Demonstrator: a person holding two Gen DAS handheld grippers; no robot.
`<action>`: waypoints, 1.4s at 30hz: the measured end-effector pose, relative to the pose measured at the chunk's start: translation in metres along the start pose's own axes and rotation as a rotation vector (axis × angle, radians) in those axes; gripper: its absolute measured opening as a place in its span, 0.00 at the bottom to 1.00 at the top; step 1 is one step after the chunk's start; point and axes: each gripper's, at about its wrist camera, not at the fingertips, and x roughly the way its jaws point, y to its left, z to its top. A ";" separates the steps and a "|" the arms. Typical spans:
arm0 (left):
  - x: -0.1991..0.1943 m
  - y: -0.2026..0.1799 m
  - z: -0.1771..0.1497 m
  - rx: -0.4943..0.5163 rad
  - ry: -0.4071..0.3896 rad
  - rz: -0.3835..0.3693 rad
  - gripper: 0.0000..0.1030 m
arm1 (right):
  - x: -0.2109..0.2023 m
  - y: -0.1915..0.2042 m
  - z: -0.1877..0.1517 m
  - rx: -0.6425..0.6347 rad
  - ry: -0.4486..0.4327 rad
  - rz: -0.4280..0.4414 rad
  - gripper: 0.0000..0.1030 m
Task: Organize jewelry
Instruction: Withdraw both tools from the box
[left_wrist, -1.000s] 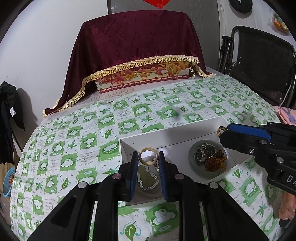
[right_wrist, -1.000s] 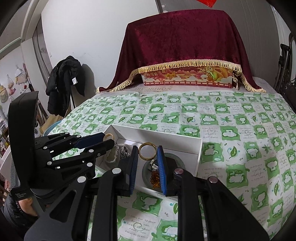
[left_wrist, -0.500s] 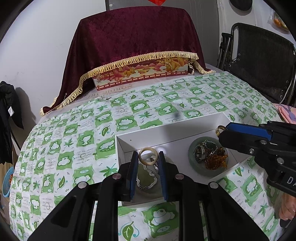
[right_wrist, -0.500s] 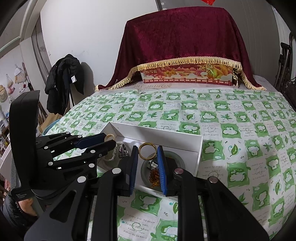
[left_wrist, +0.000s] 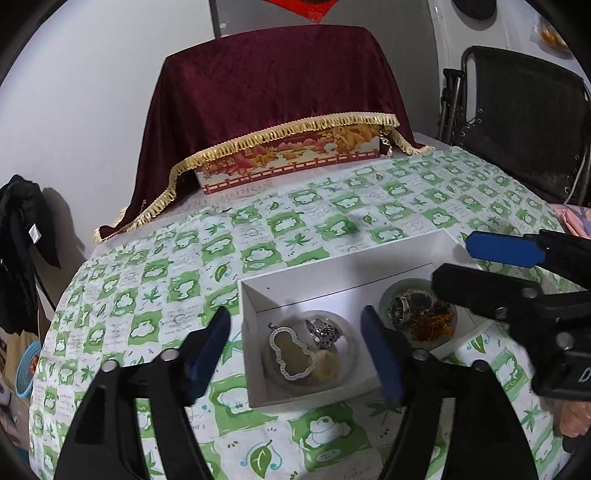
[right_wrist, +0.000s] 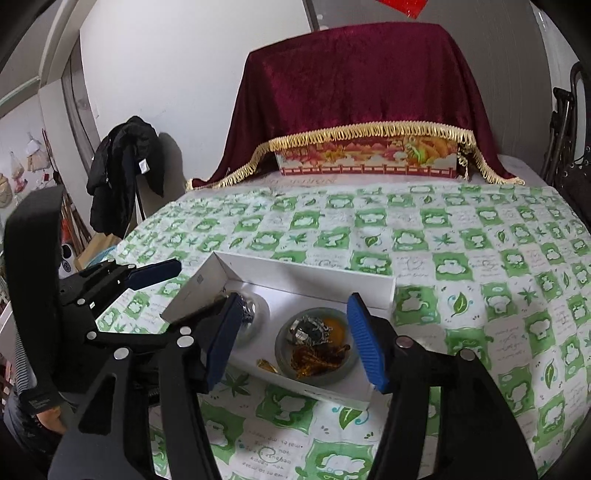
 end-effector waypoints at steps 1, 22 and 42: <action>-0.001 0.001 0.000 -0.004 -0.002 0.004 0.75 | -0.001 0.000 0.001 -0.001 -0.003 -0.002 0.56; -0.024 0.008 0.003 -0.062 0.000 0.036 0.97 | -0.034 -0.005 0.004 0.058 0.022 -0.106 0.95; -0.034 0.016 0.008 -0.091 0.061 0.068 0.97 | -0.035 0.001 0.003 0.048 0.046 -0.102 0.95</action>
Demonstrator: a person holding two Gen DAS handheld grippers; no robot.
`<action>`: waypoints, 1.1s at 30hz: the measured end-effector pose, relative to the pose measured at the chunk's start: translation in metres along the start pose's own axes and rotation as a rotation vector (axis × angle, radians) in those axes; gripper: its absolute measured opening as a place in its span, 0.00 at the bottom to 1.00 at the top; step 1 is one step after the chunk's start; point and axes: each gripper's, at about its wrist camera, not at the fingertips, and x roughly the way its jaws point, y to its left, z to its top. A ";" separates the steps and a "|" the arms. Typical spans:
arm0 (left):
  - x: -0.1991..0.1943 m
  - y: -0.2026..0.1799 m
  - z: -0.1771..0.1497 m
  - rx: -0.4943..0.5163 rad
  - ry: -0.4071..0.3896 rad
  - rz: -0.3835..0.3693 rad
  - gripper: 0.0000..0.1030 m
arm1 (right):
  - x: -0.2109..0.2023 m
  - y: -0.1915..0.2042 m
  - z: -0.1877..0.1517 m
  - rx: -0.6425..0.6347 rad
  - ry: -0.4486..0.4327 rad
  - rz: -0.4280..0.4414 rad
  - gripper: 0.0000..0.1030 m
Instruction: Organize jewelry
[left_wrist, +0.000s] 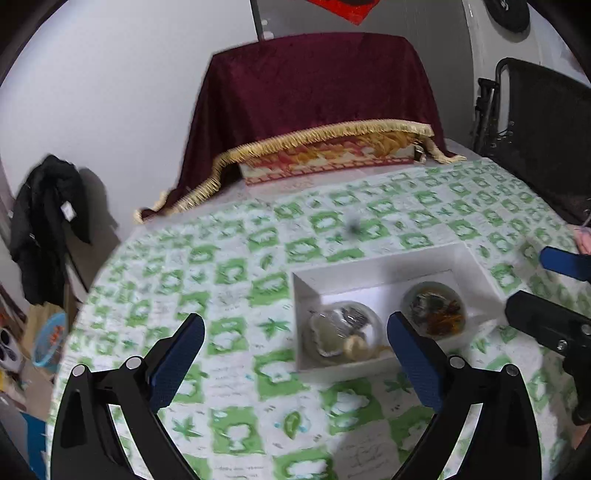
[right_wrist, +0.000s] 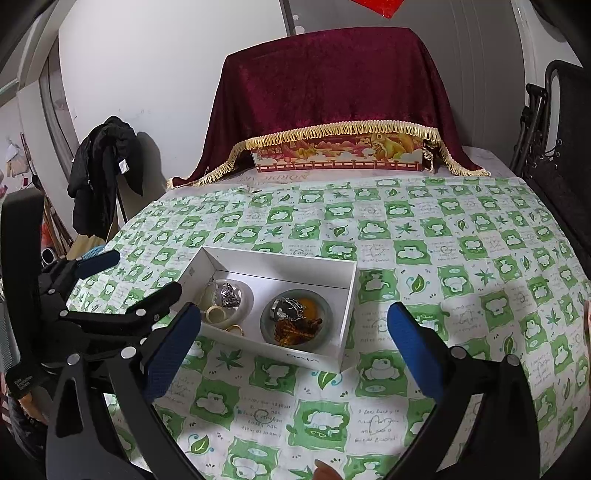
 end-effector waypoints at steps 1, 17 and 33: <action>0.001 0.001 0.000 -0.008 0.014 -0.018 0.97 | 0.000 0.000 0.000 0.002 0.003 -0.001 0.95; 0.008 0.001 -0.004 -0.039 0.071 -0.038 0.97 | 0.001 -0.002 -0.002 0.007 0.017 -0.006 0.95; 0.008 0.003 -0.003 -0.054 0.060 -0.002 0.97 | 0.000 -0.007 -0.002 0.029 0.012 -0.008 0.95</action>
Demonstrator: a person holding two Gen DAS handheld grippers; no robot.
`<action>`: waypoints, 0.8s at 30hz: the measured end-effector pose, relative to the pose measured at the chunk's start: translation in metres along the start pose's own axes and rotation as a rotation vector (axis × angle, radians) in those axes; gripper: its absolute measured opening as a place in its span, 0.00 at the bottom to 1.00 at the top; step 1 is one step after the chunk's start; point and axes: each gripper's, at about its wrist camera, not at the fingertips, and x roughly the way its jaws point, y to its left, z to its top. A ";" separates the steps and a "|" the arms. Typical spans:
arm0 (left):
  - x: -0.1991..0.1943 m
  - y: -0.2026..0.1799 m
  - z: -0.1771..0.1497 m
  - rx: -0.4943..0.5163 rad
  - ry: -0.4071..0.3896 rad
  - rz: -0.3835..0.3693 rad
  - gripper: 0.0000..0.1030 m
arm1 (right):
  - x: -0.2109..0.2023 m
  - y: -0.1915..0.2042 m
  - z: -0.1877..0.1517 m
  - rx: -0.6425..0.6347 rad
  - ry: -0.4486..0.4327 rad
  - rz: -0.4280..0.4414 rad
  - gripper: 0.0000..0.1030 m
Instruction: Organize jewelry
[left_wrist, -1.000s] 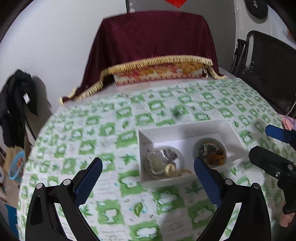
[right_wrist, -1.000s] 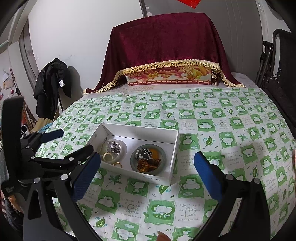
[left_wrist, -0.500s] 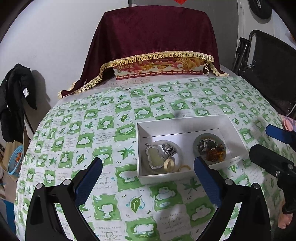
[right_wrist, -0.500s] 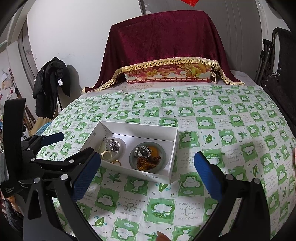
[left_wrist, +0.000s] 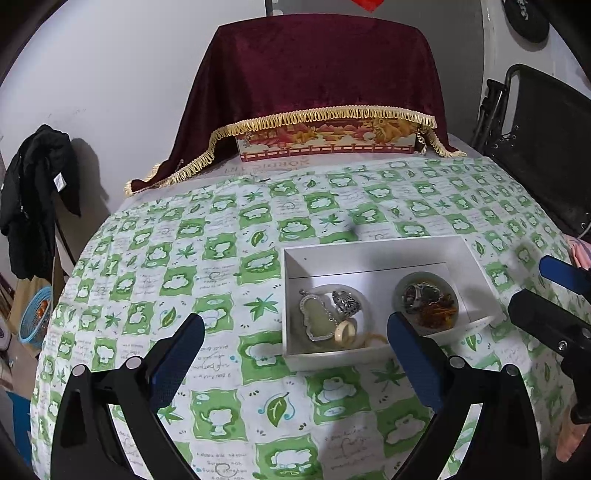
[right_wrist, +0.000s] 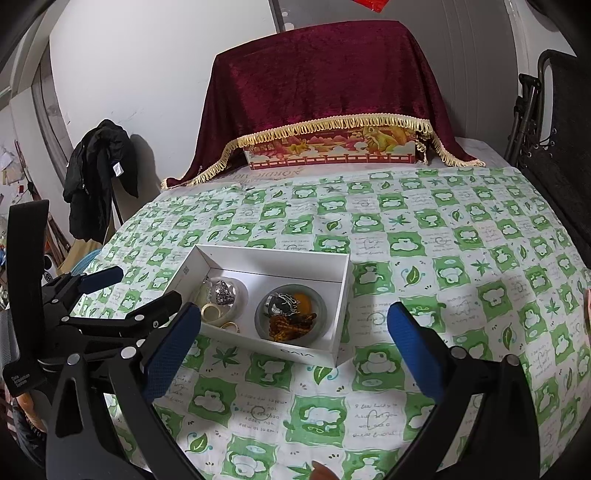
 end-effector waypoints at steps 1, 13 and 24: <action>0.000 0.000 0.000 0.003 -0.001 0.001 0.97 | 0.000 0.000 0.000 0.000 0.000 0.000 0.95; 0.001 -0.002 -0.001 0.011 0.006 -0.003 0.97 | 0.000 0.000 0.000 0.000 0.000 -0.001 0.95; 0.000 -0.005 -0.002 0.020 0.002 0.003 0.97 | 0.000 0.000 0.000 -0.001 0.000 0.000 0.95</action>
